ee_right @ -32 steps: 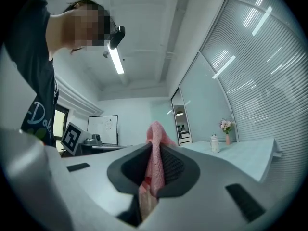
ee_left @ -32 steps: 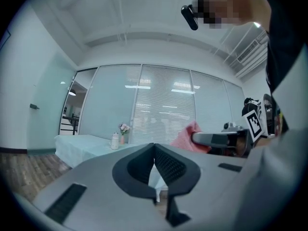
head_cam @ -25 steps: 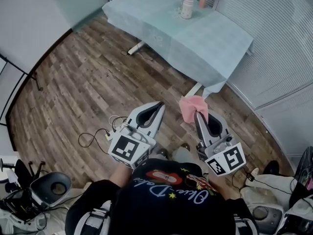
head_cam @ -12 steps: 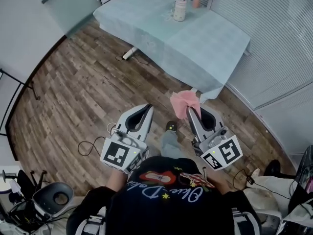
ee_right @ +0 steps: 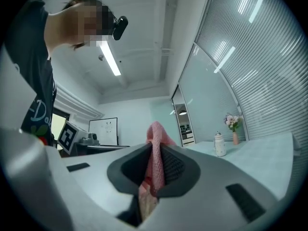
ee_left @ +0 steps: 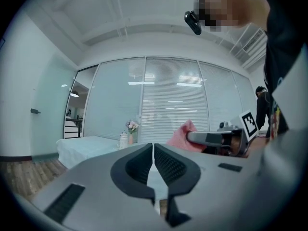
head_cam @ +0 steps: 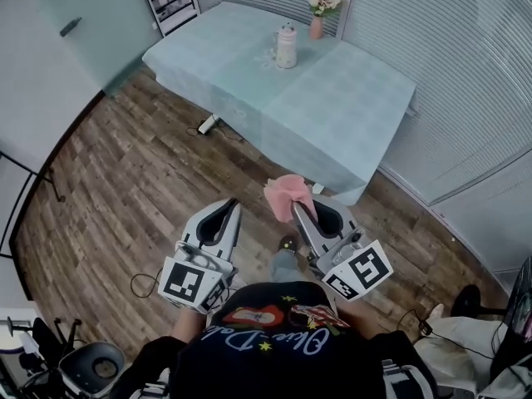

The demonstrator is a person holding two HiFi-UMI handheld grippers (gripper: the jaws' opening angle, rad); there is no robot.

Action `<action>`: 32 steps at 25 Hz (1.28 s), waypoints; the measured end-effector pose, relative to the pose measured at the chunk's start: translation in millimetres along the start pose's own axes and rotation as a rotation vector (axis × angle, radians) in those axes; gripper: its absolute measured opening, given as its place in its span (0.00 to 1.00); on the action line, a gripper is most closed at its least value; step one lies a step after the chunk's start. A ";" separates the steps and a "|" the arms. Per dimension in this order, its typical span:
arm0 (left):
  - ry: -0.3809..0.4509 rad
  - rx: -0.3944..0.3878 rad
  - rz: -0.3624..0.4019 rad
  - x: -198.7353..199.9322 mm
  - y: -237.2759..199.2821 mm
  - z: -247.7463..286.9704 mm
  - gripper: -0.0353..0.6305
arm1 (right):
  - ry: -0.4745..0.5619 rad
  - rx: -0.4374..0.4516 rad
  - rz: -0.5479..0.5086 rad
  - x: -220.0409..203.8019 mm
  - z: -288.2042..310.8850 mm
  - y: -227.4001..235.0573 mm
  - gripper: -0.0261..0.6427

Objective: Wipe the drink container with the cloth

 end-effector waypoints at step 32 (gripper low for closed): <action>-0.073 -0.112 -0.067 7.8 -38.5 208.8 0.06 | -0.010 -0.079 0.025 -24.6 50.0 174.4 0.08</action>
Point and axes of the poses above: the fingertips, and each gripper's own axes: z forward along the fingers, y to its right, x out of its top, the point moved 2 cm from there along -z, backward along the fingers, and after that the axes turned 4 degrees about -z, right-handed, at the moved point
